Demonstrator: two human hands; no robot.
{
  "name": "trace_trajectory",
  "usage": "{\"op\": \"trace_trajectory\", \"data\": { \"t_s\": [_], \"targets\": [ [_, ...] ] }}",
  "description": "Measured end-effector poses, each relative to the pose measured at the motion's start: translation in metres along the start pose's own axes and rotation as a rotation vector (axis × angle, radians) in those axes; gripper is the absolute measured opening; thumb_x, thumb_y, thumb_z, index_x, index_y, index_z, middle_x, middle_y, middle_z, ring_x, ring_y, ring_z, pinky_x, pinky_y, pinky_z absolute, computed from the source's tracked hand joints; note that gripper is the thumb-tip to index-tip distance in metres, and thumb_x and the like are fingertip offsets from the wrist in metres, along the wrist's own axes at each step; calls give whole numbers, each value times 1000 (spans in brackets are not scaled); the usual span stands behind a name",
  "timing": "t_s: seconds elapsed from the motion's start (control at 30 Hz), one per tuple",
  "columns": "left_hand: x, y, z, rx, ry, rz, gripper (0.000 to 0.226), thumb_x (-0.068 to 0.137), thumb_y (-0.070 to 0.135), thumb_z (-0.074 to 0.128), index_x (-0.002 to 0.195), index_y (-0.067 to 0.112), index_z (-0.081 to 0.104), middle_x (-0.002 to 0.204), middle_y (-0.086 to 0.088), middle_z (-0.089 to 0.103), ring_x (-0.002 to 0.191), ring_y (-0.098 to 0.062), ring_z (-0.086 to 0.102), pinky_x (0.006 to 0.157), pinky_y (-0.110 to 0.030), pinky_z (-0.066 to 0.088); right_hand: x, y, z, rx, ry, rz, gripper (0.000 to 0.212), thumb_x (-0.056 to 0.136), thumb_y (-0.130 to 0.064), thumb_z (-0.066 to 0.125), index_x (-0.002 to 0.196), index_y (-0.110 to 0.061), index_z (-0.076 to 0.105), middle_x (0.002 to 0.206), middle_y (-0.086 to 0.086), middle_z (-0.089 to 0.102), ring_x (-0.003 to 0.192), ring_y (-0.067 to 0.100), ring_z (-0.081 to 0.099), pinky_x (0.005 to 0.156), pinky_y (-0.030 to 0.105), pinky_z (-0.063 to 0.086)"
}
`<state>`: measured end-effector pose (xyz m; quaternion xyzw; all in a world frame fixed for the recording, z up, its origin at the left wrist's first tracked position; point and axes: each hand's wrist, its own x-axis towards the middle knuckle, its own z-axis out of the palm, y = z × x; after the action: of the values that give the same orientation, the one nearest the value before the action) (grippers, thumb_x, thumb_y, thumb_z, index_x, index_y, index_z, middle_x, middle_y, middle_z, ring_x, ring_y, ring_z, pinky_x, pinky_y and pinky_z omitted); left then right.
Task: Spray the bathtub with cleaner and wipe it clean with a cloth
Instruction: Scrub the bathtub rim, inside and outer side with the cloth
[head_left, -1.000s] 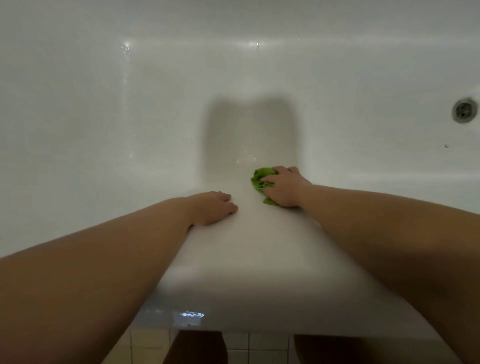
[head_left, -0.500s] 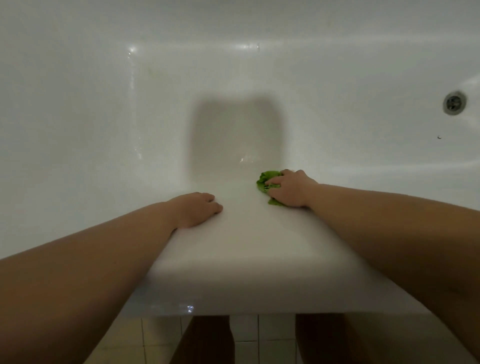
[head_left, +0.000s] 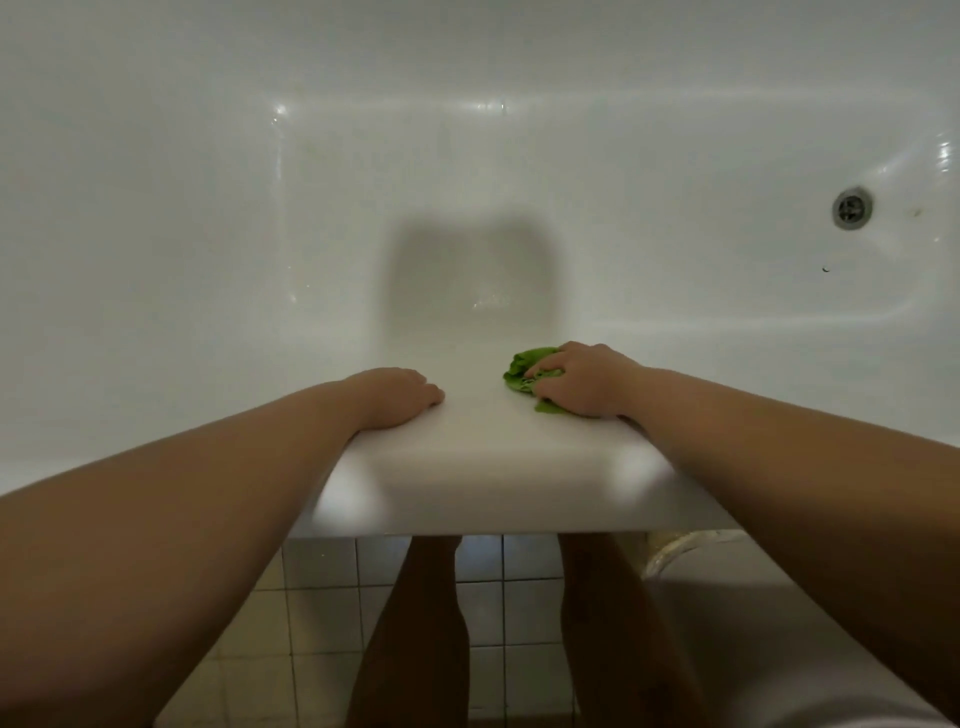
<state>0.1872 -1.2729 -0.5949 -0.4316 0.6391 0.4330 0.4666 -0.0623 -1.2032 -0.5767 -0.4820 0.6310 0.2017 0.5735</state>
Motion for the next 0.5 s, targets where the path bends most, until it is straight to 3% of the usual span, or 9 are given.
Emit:
{"op": "trace_trajectory", "data": {
  "t_s": [0.17, 0.27, 0.33, 0.43, 0.5],
  "targets": [
    [-7, -6, 1, 17, 8, 6, 50, 109, 44, 33, 138, 13, 59, 149, -11, 53, 136, -29, 48, 115, -40, 35, -24, -42, 10, 51, 2, -172, 39, 98, -52, 48, 135, -50, 60, 152, -8, 44, 136, 24, 41, 115, 47, 33],
    [-18, -10, 1, -2, -7, 38, 50, 109, 43, 30, 138, 13, 58, 149, -8, 52, 135, -30, 48, 116, -44, 35, -63, -39, 8, 91, 30, -261, 38, 94, -54, 53, 131, -50, 63, 148, -11, 46, 131, 19, 44, 113, 45, 36],
    [-25, -15, 0, 14, -3, 58, 59, 107, 51, 24, 144, 16, 54, 154, -9, 48, 140, -28, 45, 119, -44, 31, -75, -23, 2, 109, 50, -225, 40, 92, -54, 56, 131, -46, 65, 149, -9, 46, 131, 19, 46, 111, 39, 37],
    [-34, -21, -1, 27, -5, 45, 47, 114, 34, 25, 153, 17, 44, 161, -8, 39, 148, -27, 36, 121, -36, 24, -66, -3, -6, 65, 59, -55, 42, 95, -53, 56, 135, -44, 63, 154, -8, 44, 133, 22, 48, 108, 35, 38],
    [-40, -25, -4, 35, -9, 56, 48, 114, 34, 25, 157, 18, 38, 165, -7, 33, 152, -26, 30, 122, -36, 20, -54, -7, -6, 25, 44, 29, 47, 95, -57, 50, 140, -46, 58, 156, -4, 42, 134, 27, 46, 109, 37, 39]
  ]
}}
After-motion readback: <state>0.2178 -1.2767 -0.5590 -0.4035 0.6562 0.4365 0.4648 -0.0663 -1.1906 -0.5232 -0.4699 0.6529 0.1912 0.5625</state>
